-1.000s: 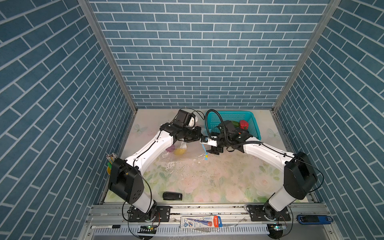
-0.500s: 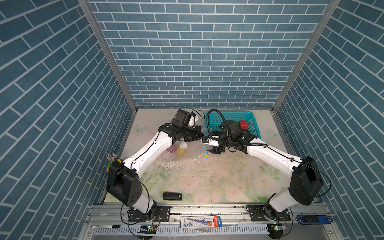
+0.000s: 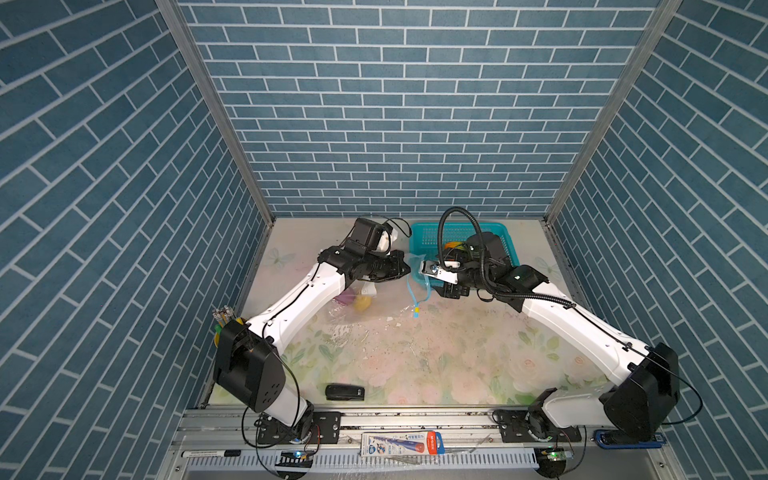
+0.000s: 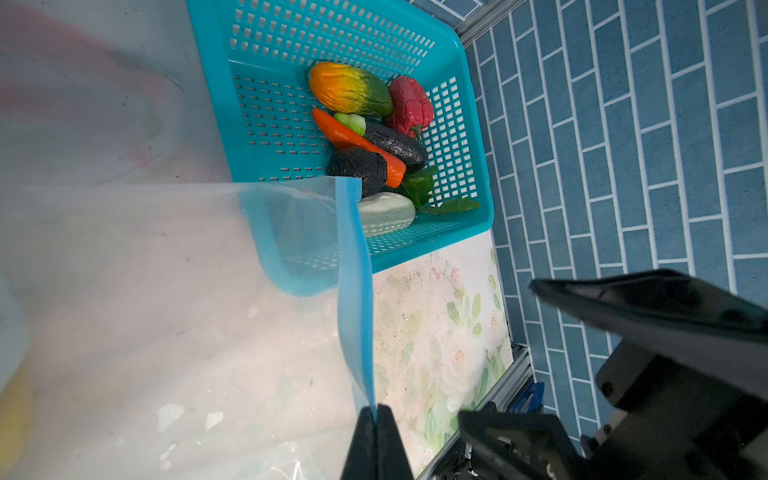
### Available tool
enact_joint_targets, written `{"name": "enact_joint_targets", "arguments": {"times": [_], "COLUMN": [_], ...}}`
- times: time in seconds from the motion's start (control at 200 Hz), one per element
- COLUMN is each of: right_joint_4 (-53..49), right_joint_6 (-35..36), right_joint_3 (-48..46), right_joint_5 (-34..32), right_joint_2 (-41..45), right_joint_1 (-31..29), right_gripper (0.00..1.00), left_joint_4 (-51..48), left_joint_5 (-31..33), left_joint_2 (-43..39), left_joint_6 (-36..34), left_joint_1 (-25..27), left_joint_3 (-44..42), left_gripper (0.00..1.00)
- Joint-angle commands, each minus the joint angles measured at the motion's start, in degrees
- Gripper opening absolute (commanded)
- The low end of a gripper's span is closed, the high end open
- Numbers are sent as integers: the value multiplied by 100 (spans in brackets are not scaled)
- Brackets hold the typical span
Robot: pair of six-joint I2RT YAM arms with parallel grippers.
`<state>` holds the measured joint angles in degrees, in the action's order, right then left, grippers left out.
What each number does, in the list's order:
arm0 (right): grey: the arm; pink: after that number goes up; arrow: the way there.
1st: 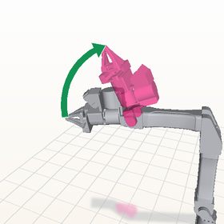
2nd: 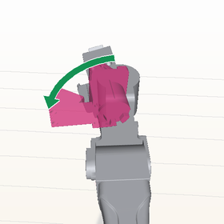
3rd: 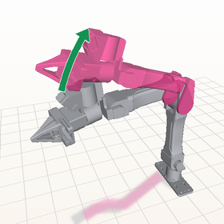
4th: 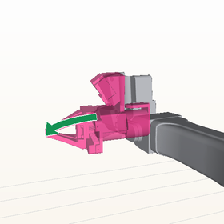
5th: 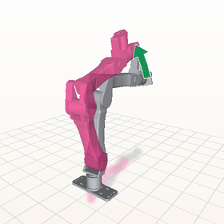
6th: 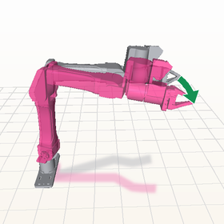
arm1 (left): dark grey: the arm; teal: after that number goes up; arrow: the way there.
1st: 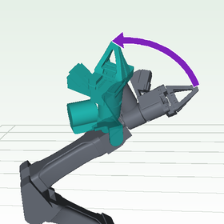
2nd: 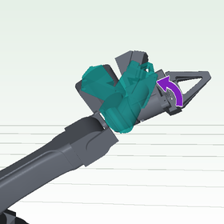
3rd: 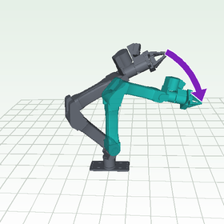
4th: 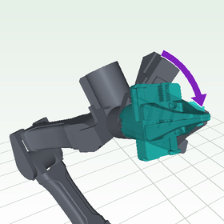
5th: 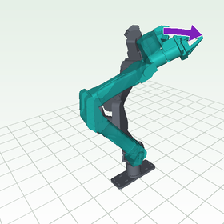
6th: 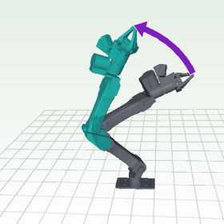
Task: Place the food in the zip-top bag and seal the zipper
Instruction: 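Withdraw the open right gripper back over the teal basket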
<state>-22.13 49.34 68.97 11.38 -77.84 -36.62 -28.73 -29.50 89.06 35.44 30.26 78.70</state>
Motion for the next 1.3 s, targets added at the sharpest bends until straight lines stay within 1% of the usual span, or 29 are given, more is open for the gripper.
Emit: {"name": "enact_joint_targets", "arguments": {"times": [0.0,0.16,0.275,0.4,0.49,0.54,0.575,0.63,0.765,0.87,0.995,1.11,1.295], "right_joint_4": [-166,-124,28,28,-198,-442,-682,-1090,-2086,-2803,-3503,-3792,-3835], "right_joint_6": [-134,-376,-531,-828,-1490,-1776,-2098,-2552,-3483,-3944,-4384,-4609,-4705], "right_joint_3": [52,216,361,712,1258,1628,1961,2434,3599,4410,5280,5679,5847], "right_joint_5": [-198,-470,-1108,-1597,-2077,-2307,-2498,-2623,-2815,-2859,-2680,-2529,-2396], "right_joint_2": [105,-73,-348,-788,-1279,-1593,-1866,-2240,-3056,-3637,-4199,-4529,-4748], "right_joint_1": [310,631,824,1069,1219,1274,1328,1413,1596,1715,1887,2028,2168], "right_gripper": [83,83,85,85,87,87,87,87,87,85,83,81,76], "left_joint_4": [70,17,-17,-52,-79,-89,-89,-89,-122,-124,-124,-107,-93], "left_joint_5": [-109,-127,-127,-122,-109,-108,-114,-100,-83,-62,-57,-56,-56], "left_joint_2": [77,99,86,67,77,85,81,77,50,36,50,44,35], "left_joint_6": [-11,-29,-33,-46,-56,-56,-60,-63,-65,-68,-63,-56,-56], "left_joint_1": [15,19,17,15,19,15,15,16,15,22,17,15,16], "left_joint_3": [202,258,260,250,269,283,280,270,260,259,256,251,226], "left_gripper": [0,0,0,0,0,0,0,0,0,0,0,0,0]}}
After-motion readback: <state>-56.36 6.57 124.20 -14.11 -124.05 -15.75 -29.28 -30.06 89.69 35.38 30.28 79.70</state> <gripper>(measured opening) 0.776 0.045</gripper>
